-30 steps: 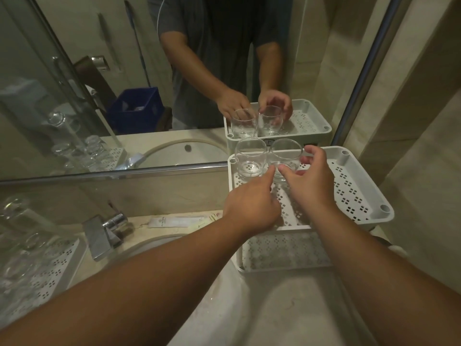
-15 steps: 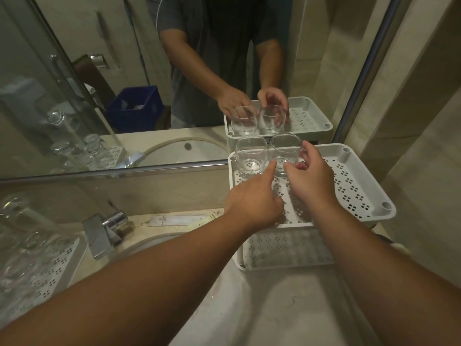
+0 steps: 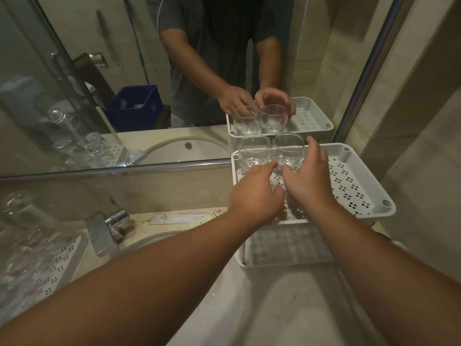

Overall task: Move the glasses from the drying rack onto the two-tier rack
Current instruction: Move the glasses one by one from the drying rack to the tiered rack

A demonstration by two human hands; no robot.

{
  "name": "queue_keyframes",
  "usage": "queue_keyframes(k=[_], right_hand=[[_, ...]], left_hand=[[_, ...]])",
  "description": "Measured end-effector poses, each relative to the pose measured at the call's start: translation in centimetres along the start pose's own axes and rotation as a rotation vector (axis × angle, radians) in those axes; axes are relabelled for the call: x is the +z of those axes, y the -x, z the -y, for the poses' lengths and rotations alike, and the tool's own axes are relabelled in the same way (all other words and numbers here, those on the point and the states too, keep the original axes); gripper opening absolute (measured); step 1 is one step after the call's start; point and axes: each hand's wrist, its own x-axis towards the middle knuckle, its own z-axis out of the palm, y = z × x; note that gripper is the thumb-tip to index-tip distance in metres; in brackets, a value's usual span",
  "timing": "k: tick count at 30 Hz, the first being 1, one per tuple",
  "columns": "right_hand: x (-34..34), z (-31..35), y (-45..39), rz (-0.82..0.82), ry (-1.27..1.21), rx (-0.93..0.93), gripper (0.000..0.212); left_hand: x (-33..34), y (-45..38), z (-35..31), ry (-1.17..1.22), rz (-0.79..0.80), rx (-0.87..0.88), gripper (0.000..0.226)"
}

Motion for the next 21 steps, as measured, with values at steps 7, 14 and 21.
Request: queue_keyframes(k=[7,14,21], right_hand=[[-1.6,2.6,1.2,-0.037,0.097,-0.249,0.069],[-0.9,8.8,5.0,-0.038,0.09,-0.42,0.056],[4.9,18.0,12.1,0.071,-0.045,-0.669,0.054]], left_hand=[[-2.5,1.7,0.4,0.343,-0.186,0.042,0.04],[-9.1,4.8,3.2,0.349,-0.245,0.097,0.038],[-18.1,10.7,9.5,0.26,-0.374,0.092,0.033]])
